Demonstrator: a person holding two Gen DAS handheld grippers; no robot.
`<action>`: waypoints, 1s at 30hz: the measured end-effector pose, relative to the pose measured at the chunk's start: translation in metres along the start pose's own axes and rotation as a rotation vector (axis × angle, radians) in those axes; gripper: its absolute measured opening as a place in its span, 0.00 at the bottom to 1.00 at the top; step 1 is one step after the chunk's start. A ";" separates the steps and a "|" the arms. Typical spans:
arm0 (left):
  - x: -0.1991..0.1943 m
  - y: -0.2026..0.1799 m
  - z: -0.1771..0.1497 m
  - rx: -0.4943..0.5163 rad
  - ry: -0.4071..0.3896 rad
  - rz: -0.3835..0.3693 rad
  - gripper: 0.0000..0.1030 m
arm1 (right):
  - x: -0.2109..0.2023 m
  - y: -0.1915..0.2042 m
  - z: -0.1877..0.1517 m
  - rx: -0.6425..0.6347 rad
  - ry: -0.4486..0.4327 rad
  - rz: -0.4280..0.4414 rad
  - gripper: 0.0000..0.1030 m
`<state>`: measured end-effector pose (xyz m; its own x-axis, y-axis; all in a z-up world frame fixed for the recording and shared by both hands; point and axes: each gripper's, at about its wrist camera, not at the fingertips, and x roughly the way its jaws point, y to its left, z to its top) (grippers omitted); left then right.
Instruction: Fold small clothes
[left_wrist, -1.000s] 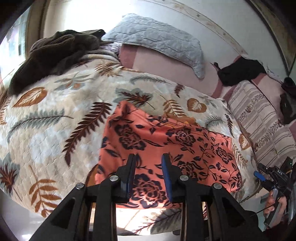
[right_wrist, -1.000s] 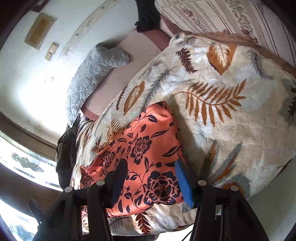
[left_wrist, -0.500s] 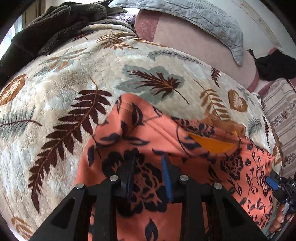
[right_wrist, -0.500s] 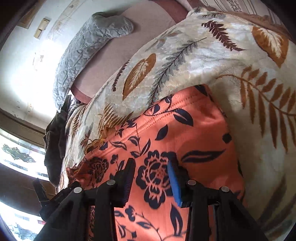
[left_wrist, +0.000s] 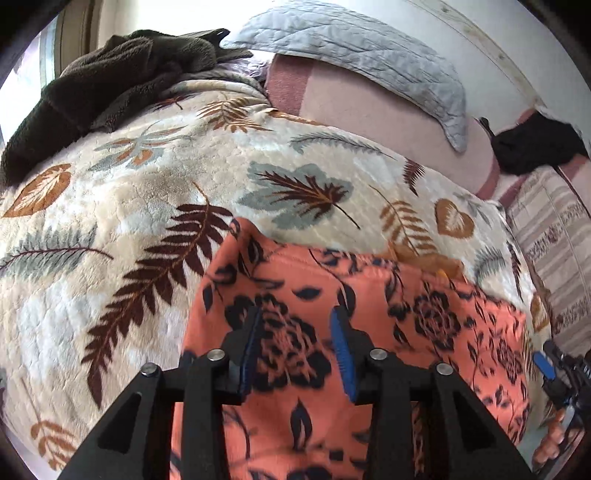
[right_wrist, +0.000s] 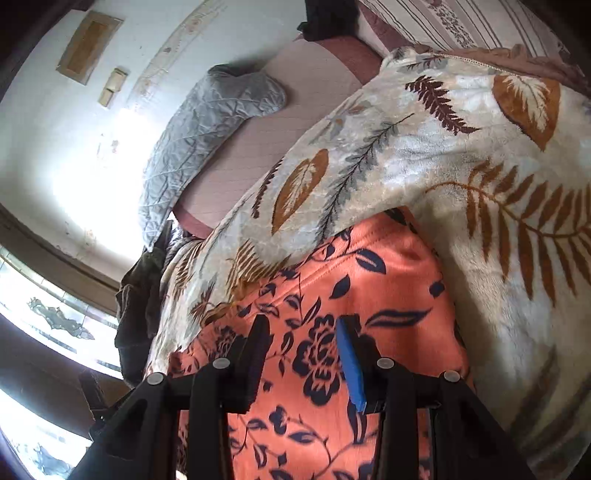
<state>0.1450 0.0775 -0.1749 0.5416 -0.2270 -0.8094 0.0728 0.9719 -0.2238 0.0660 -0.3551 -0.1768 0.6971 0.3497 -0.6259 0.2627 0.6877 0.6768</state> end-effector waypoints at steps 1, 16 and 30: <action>-0.009 -0.005 -0.013 0.029 0.005 0.005 0.51 | -0.007 0.002 -0.009 -0.007 0.014 0.002 0.41; -0.039 -0.014 -0.095 0.224 0.054 0.120 0.60 | -0.025 -0.007 -0.082 0.001 0.154 -0.088 0.41; -0.026 0.048 -0.080 -0.008 0.093 0.135 0.63 | -0.008 -0.028 -0.044 0.130 0.061 -0.079 0.51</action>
<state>0.0674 0.1252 -0.2083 0.4659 -0.0996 -0.8792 -0.0021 0.9935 -0.1137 0.0236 -0.3489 -0.2074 0.6298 0.3391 -0.6988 0.4018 0.6277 0.6667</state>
